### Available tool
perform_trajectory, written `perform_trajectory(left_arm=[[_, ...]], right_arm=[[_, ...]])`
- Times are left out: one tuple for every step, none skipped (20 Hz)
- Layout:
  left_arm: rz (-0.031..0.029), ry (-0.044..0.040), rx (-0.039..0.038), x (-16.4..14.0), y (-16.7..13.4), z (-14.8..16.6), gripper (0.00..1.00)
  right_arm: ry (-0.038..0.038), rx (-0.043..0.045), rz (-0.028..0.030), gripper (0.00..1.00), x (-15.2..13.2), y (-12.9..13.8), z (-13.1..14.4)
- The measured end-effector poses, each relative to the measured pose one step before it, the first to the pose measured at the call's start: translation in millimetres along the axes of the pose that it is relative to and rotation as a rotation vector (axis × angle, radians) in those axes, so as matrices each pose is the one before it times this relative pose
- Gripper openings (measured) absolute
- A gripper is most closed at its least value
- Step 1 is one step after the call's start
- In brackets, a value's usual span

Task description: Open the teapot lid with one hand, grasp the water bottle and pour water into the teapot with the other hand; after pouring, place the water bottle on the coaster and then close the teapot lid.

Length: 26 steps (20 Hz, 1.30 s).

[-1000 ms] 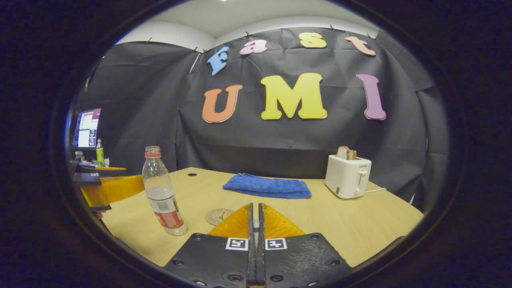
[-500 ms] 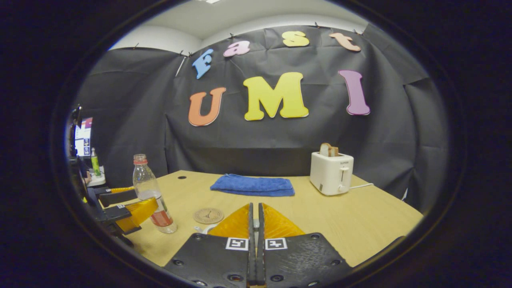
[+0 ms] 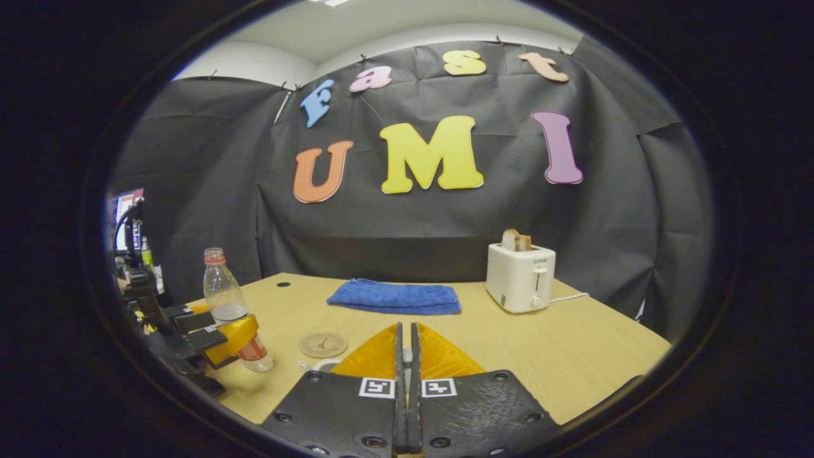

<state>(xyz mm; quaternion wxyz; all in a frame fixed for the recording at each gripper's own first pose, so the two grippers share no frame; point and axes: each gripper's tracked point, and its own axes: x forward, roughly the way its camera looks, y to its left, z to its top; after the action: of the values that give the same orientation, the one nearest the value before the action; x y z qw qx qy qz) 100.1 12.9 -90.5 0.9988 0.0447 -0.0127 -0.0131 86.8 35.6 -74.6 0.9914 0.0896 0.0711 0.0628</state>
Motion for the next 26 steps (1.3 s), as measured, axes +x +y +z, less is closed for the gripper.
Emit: perform_trajectory(left_arm=[[0.00947, 0.00188, 0.01395, -1.08, 1.84, 0.8, 0.8], [0.01219, -0.00242, 0.01839, -2.17, 2.26, 3.03, 0.8], [0.01055, 0.00356, 0.03579, -1.91, 2.16, 3.84, 0.79], [0.01126, 0.00293, 0.03327, -1.92, 1.93, 3.39, 0.79], [0.02972, 0.01202, 0.08047, -3.07, 6.67, 4.12, 0.78], [0.01077, 0.00542, 0.04233, -1.29, 2.13, 1.89, 0.78], [0.00946, 0.00315, 0.04507, -0.42, 2.1, 2.29, 0.78], [0.00644, 0.00923, 0.0661, -1.47, 0.78, 1.17, 0.78], [0.00746, 0.01259, 0.07183, -0.59, 0.14, -0.76, 0.78], [0.00524, 0.01308, 0.05354, 0.7, 0.99, 0.68, 0.78], [0.00717, 0.0153, 0.05544, -0.39, 1.12, -0.85, 0.78], [0.00231, 0.01201, 0.05233, 0.79, 0.31, -1.33, 0.78], [-0.01323, 0.02188, 0.05736, 0.52, -4.32, -3.35, 0.78], [-0.02528, 0.01399, 0.06457, 1.08, -8.67, -1.28, 0.78], [-0.02194, 0.02769, 0.06528, 1.41, -6.18, -5.3, 0.77], [0.0016, 0.02936, 0.07244, 2.48, -5.28, -3.48, 0.77], [0.00136, 0.01598, 0.04776, -0.01, -1.41, -1.75, 0.77], [-0.00294, 0.01318, 0.03273, -0.06, -2.02, -0.85, 0.77], [-0.01065, 0.01552, 0.02611, 0.33, -4.41, -2.61, 0.77], [-0.01264, 0.00694, 0.02454, 1.71, -4.44, -1.49, 0.77], [-0.00761, 0.00807, 0.02855, -0.83, -2.11, -0.78, 0.77], [-0.00345, 0.00975, 0.0432, -0.78, -3.28, -1.21, 0.77], [-0.00038, 0.00316, 0.05499, -0.72, -5.55, 0.75, 0.77], [-0.00054, -0.00192, 0.02981, -1.26, -1.9, 0.41, 0.77], [-0.00158, -0.00464, 0.05455, -2.18, -1.27, 4.98, 0.77], [0.00518, -0.00173, 0.0202, 0.72, 1.6, 2.03, 0.77]], right_arm=[[-0.00055, -0.00354, -0.00382, 0.01, -0.44, -1.8, 1.25], [-0.00002, -0.00289, -0.00298, 0.01, -0.21, -2.01, -0.18], [0.00007, -0.00153, 0.00052, 0.01, -1.32, -2.08, 1.61], [0.00337, 0.00662, 0.01109, 0.01, -1.11, 0.53, 0.54], [-0.00128, 0.00249, -0.0023, 0.01, -0.88, -4.86, 3.22], [-0.00657, -0.01067, -0.01014, 0.01, -0.21, -4.18, 2.76], [-0.00831, -0.01228, -0.01415, 0.01, -0.49, -5.47, 3.22], [-0.00952, -0.00878, -0.01164, 0.0, -1.1, -5.61, 2.76], [-0.00301, 0.00118, 0.00343, 0.01, -0.74, -1.31, 2.03], [-0.00222, -0.00076, 0.00534, 0.01, -1.3, -0.56, 1.21], [-0.00282, -0.00279, 0.00078, 0.01, 0.29, -2.68, 2.04], [-0.00277, -0.00262, 0.00041, 0.01, -1.03, -2.53, 1.51], [-0.0028, 0.00661, 0.00172, 0.01, -0.76, -2.37, 1.64], [0.0009, 0.01058, -0.00293, 0.01, -1.32, -2.58, 0.81], [-0.00404, -0.00781, 0.00211, 0.01, -0.78, 0.1, 1.46], [-0.01164, -0.02212, -0.01316, 0.01, -0.84, -4.67, 3.94], [-0.00743, -0.00793, -0.00431, 0.01, -1.31, -1.46, 1.92], [-0.0058, -0.00108, 0.00248, 0.01, -0.99, -0.27, 2.0], [-0.00741, 0.00177, 0.00513, 0.01, -1.28, 0.88, 1.99], [-0.00358, 0.00149, 0.00289, 0.01, -0.56, 0.3, 1.52], [-0.00069, -0.00029, -0.00127, 0.01, -0.22, -1.53, -0.29], [0.00472, -0.00462, -0.00881, 0.01, 0.99, -4.04, -1.09], [0.00619, -0.00065, -0.00724, 0.0, 0.63, -2.94, -1.48], [0.00315, 0.00369, -0.00348, 0.01, 0.66, -1.93, -0.5], [0.00449, 0.00159, -0.00989, 0.01, 2.09, -4.37, -0.43], [0.00231, -0.00077, -0.00355, 0.01, 0.17, -1.75, -1.42]])
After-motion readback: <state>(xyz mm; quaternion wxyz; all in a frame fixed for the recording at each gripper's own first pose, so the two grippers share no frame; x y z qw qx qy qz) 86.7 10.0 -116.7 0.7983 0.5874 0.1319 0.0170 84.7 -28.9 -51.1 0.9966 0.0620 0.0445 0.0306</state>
